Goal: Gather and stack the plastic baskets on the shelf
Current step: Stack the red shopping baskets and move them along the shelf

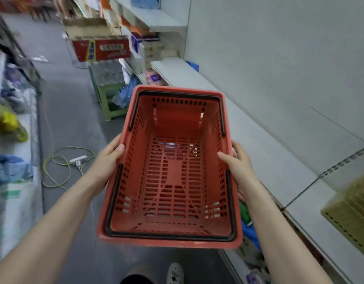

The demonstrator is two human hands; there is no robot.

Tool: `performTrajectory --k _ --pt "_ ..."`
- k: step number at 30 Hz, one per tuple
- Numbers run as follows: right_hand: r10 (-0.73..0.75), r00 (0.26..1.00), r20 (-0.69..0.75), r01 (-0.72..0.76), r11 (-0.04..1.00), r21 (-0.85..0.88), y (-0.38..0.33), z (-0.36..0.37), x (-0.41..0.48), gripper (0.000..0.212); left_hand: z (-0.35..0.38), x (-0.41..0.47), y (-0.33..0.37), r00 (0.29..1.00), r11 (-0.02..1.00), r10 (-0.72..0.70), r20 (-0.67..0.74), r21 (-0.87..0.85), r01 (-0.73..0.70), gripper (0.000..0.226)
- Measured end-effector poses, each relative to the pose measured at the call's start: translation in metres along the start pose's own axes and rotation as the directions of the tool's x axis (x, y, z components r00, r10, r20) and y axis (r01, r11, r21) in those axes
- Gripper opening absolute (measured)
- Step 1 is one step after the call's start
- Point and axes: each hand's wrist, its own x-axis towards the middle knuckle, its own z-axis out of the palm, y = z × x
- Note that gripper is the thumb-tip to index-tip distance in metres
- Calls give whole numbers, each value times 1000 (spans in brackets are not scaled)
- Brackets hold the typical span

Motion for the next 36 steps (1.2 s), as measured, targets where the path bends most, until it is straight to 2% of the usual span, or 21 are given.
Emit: performTrajectory --k 8,15,19,23,30,36 --pt "-19 997 73 15 999 44 -74 93 139 36 -53 140 59 991 998 56 -117 -20 -59 38" --pt "-43 999 4 43 994 104 -125 172 241 37 -113 287 107 997 994 71 -9 86 -70 39" --pt "-47 998 -48 53 990 128 -150 197 296 39 -122 364 136 995 992 81 56 97 -86 38" --pt "-61 994 -89 72 989 125 -173 202 357 42 -116 434 154 988 986 98 116 125 -113 39" --pt "-78 989 -123 80 997 11 -215 185 477 24 -75 560 165 973 981 123 197 122 -148 39" --pt "26 994 -110 -33 998 -58 -241 162 580 35 -25 649 171 957 981 108 271 128 -147 37"
